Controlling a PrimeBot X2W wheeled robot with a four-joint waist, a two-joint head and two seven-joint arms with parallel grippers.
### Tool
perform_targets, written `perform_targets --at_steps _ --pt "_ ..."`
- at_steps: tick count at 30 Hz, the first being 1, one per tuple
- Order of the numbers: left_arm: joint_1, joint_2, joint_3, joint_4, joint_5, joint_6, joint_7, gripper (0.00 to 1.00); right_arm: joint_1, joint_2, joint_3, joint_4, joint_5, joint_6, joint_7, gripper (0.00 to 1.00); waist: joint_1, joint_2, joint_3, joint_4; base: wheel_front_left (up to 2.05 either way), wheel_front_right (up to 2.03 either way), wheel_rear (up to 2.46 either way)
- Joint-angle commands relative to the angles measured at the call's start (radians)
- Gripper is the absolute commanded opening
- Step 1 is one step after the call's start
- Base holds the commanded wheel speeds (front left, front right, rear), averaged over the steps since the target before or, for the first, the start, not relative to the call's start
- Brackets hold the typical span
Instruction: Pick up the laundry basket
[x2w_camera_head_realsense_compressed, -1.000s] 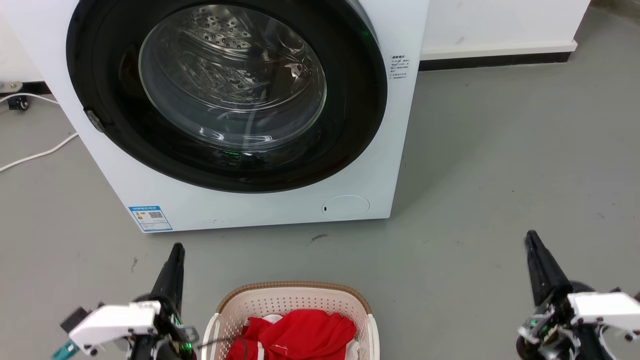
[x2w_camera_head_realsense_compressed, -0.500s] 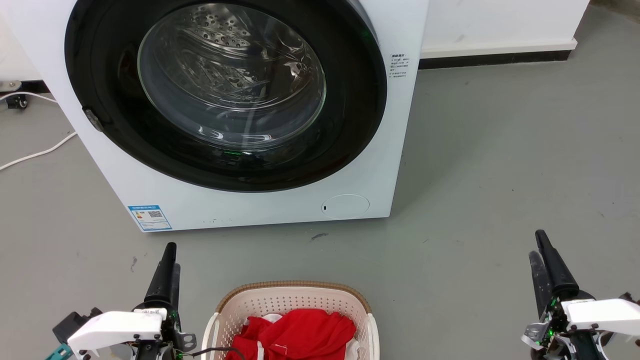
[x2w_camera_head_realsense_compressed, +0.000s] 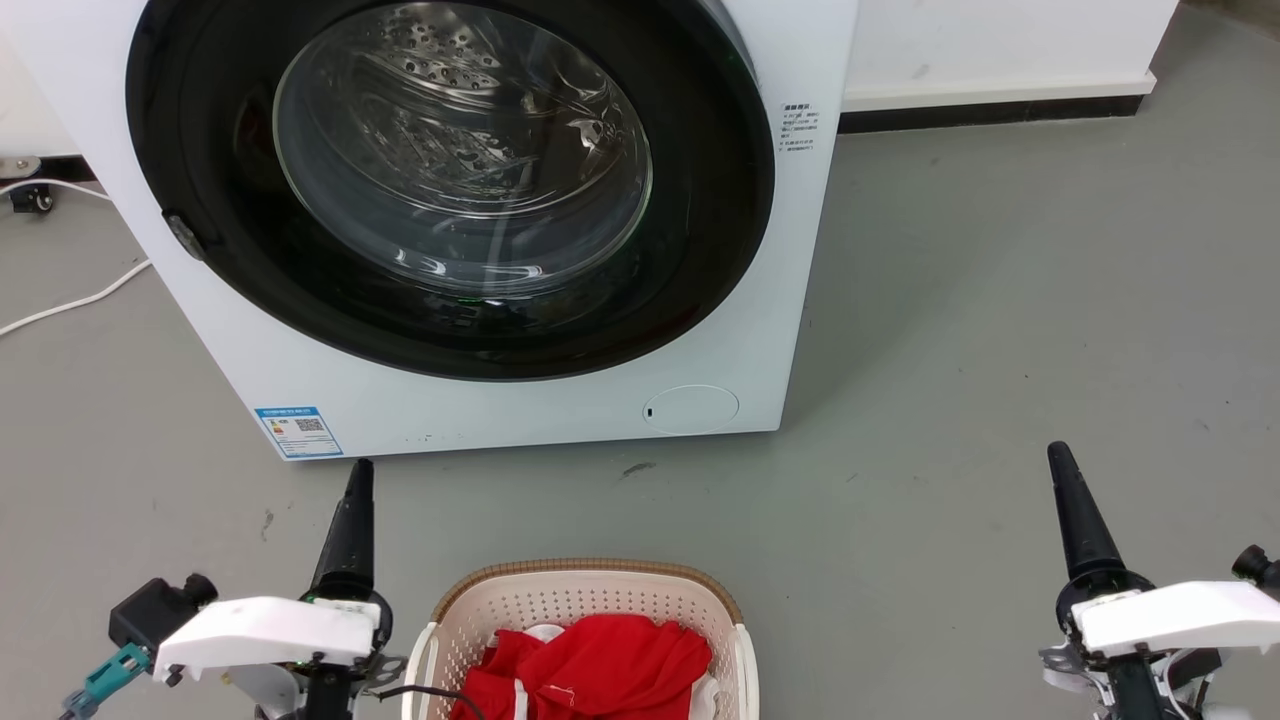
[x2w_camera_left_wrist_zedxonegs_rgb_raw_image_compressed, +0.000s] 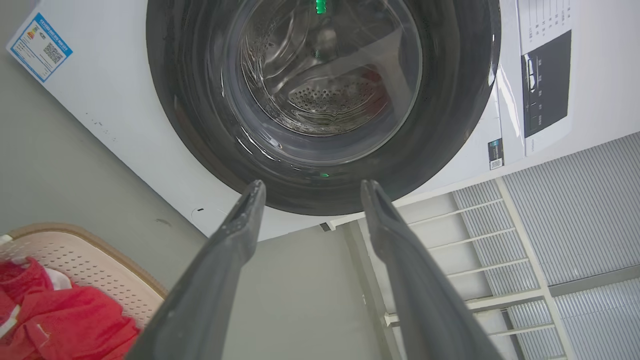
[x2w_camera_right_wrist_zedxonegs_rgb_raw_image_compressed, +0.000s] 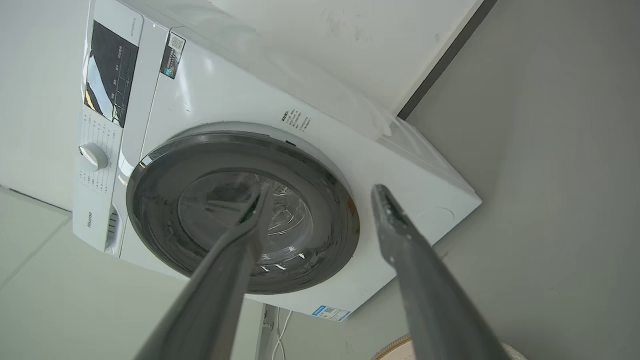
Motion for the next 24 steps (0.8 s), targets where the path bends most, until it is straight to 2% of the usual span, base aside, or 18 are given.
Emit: perform_targets --at_steps 1,10,24 --pt "-0.021 0.004 -0.009 -0.024 0.051 0.001 -0.013 1.00 -0.003 -0.003 0.005 -0.026 -0.055 0.000 -0.012 1.00 0.0000 0.0000 0.001 0.000 0.00 0.00 0.00" --pt "-0.016 0.004 -0.035 -0.032 0.224 0.020 -0.047 1.00 0.008 -0.003 0.034 -0.060 -0.274 0.000 -0.046 1.00 0.0000 0.0000 0.003 -0.001 0.00 0.00 0.00" --pt "-0.004 0.005 -0.039 -0.064 0.407 0.028 -0.093 1.00 0.029 -0.004 0.058 -0.101 -0.498 0.000 -0.093 1.00 0.0000 0.0000 0.007 -0.001 0.00 0.00 0.00"
